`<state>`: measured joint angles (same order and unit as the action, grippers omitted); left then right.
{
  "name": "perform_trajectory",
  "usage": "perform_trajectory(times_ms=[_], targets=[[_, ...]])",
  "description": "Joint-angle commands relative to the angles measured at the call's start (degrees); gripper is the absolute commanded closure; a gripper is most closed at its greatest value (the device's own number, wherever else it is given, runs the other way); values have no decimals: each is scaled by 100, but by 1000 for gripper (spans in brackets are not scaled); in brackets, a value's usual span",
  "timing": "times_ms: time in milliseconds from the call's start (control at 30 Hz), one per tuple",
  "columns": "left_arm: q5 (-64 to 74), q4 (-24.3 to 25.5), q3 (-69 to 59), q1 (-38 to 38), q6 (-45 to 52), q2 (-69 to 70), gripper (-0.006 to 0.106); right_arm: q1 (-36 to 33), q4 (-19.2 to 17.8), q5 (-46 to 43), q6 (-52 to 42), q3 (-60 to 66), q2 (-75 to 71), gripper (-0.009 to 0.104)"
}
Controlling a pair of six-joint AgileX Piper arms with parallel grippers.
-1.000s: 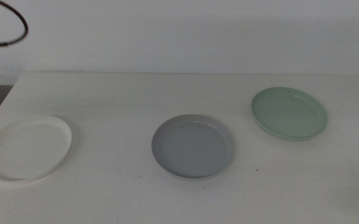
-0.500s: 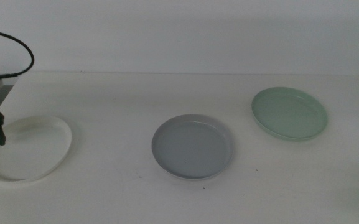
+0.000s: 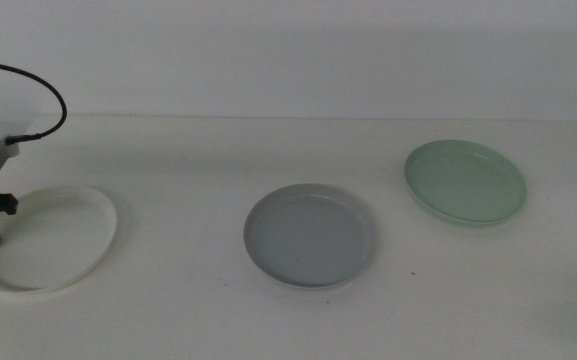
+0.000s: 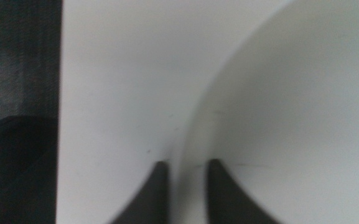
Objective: Stack the three bowls on top of each other.
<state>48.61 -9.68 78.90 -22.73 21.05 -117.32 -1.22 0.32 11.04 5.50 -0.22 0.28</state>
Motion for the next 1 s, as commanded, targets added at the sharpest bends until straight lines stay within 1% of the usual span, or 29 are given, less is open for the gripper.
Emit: perform_trajectory(times_ms=[0, 33, 167, 233, 367, 467, 567, 633, 833, 967], targets=[[129, -28, 41, -8, -110, -39, 93, 28, -32, -67, -7, 22, -28, 2], [237, -28, 70, -8, -208, 11, 102, 28, -32, -67, -7, 22, -28, 2], [363, 16, 79, -8, -226, 459, 102, 28, -32, -67, -7, 22, -28, 2], [532, 16, 79, -8, -455, 808, 102, 28, -32, -67, -7, 22, -28, 2], [706, -123, 79, 246, -569, 1546, 102, 28, -32, -67, -7, 22, -28, 2], [621, -70, 93, 677, -680, 2023, 102, 28, -32, -67, -7, 22, -28, 2], [958, -122, 265, 1227, -1027, 2137, 102, 28, -32, -67, -7, 22, -28, 2], [1124, -134, 373, 1700, -1285, 2109, 102, 28, -32, -67, -7, 22, -28, 2], [822, -91, 500, 3011, -1982, 1791, 102, 28, -32, -67, -7, 22, -28, 2], [801, -158, 837, 3636, -2181, 1335, 102, 28, -32, -67, -7, 22, -28, 2]])
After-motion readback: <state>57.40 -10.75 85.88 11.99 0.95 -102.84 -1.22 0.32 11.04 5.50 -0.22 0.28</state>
